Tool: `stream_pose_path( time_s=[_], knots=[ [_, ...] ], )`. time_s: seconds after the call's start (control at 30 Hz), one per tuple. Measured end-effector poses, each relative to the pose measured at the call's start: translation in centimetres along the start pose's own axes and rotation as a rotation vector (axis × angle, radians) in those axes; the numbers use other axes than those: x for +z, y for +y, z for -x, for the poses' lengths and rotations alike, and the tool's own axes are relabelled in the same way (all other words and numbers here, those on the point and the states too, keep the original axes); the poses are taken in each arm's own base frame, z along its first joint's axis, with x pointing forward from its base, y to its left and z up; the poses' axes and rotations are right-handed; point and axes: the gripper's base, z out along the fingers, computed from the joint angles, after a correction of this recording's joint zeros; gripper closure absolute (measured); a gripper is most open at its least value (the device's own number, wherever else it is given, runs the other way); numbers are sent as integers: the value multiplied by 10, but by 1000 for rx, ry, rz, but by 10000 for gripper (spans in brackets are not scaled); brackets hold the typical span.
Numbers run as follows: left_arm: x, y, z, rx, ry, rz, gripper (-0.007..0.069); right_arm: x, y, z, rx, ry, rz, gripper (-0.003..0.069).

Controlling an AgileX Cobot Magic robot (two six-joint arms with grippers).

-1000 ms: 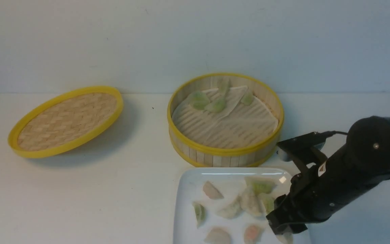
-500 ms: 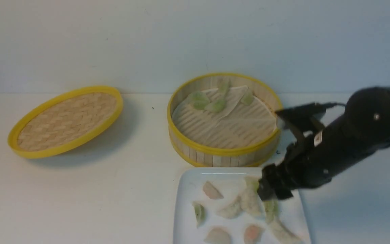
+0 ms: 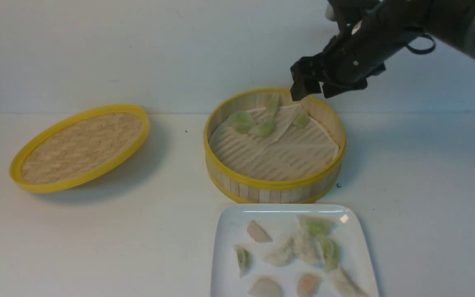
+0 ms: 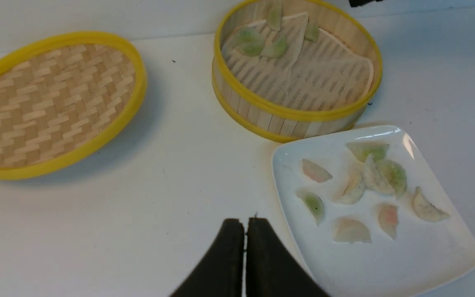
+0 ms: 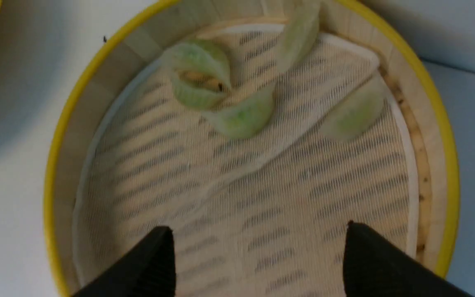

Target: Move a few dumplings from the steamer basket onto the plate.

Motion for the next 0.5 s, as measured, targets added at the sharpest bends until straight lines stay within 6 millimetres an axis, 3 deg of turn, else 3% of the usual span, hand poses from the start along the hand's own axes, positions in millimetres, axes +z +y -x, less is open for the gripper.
stream_pose_path(
  time_s=[0.1,0.3,0.5],
  knots=[
    [0,0,0,0,4,3,631,37,-8,8,28,6,-24,165],
    [0,2,-3,0,31,21,631,93,-23,3,79,44,-57,165],
    [0,3,-4,0,41,28,631,123,-33,-7,122,57,-95,165]
  ],
)
